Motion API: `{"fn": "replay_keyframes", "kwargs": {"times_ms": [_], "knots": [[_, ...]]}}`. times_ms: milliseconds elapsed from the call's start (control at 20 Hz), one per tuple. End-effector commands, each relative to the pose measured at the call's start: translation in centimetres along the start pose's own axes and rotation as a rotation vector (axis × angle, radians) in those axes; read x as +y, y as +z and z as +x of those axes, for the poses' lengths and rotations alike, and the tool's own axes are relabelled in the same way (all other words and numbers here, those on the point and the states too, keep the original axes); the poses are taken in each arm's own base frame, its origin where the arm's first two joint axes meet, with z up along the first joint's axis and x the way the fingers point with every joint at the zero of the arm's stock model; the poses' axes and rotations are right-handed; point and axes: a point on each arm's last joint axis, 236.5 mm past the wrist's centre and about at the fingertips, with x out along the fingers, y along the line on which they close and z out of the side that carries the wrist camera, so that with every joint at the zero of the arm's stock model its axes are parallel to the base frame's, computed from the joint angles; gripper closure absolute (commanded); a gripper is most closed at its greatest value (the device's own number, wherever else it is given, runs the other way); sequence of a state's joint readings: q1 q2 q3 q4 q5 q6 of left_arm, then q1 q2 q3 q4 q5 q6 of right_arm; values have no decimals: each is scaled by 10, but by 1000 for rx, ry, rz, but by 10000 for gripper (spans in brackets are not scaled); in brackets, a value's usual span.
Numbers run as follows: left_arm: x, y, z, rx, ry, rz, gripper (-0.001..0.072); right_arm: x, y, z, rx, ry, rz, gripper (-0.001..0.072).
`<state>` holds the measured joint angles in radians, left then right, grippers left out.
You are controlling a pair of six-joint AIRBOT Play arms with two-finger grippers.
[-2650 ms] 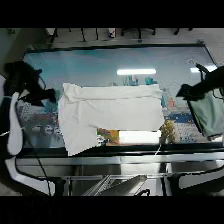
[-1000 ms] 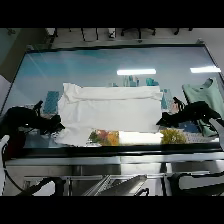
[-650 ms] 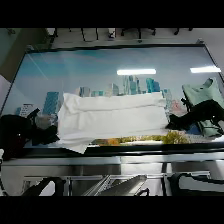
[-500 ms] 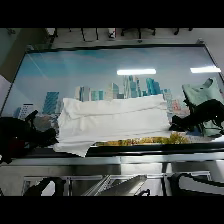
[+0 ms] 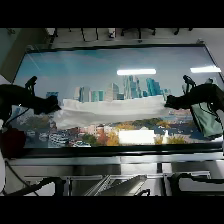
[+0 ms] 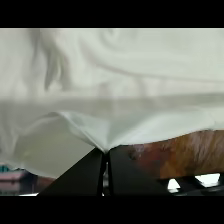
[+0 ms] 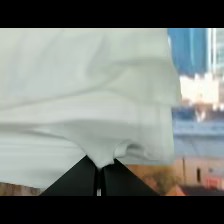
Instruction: Fold the shirts.
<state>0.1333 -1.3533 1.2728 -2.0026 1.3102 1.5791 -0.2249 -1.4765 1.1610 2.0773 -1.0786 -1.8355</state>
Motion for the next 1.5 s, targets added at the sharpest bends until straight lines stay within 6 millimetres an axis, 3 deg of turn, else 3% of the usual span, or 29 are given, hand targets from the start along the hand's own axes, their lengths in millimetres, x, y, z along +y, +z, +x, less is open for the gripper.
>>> {"fn": "replay_keyframes", "kwargs": {"times_ms": [0, 250, 450, 500, 550, 600, 700, 800, 900, 1100, 1350, 1400, 1450], "knots": [[-8, 54, 38, -22, -17, -1, 687, 6, 42, 17, -77, 0, -19, 691], [0, 74, 100, 35, -8, -8, 686, -16, 30, 61, 7, -9, 23, 691], [-8, 85, 118, 53, -14, 17, 680, -16, 40, 59, -28, -9, 25, 675], [-13, 86, 119, 55, -17, 28, 510, -12, 42, 53, -21, -1, 17, 514], [-20, 87, 118, 52, -21, 43, 208, -9, 44, 46, -13, 6, 7, 306], [-28, 90, 115, 39, -25, 59, -3, -7, 45, 38, 3, 11, -5, 234], [-41, 99, 103, 15, -36, 89, -3, -18, 51, 22, 12, -17, -23, 92], [-53, 108, 84, -1, -47, 121, -2, -32, 55, 16, 3, -26, 2, 16], [-63, 112, 64, -7, -54, 148, -2, -44, 48, 20, 34, -14, 20, 14], [-79, 117, 27, -19, -63, 175, -2, -42, 35, 42, 94, 130, 67, 14], [-85, 114, 10, -71, -70, 156, -3, -46, 34, 69, 115, 195, 99, 16], [-86, 112, 7, -75, -72, 157, -2, -42, 33, 74, 122, 220, 104, 33], [-87, 111, 4, -77, -73, 158, -2, -37, 29, 80, 139, 241, 105, 158]]}}
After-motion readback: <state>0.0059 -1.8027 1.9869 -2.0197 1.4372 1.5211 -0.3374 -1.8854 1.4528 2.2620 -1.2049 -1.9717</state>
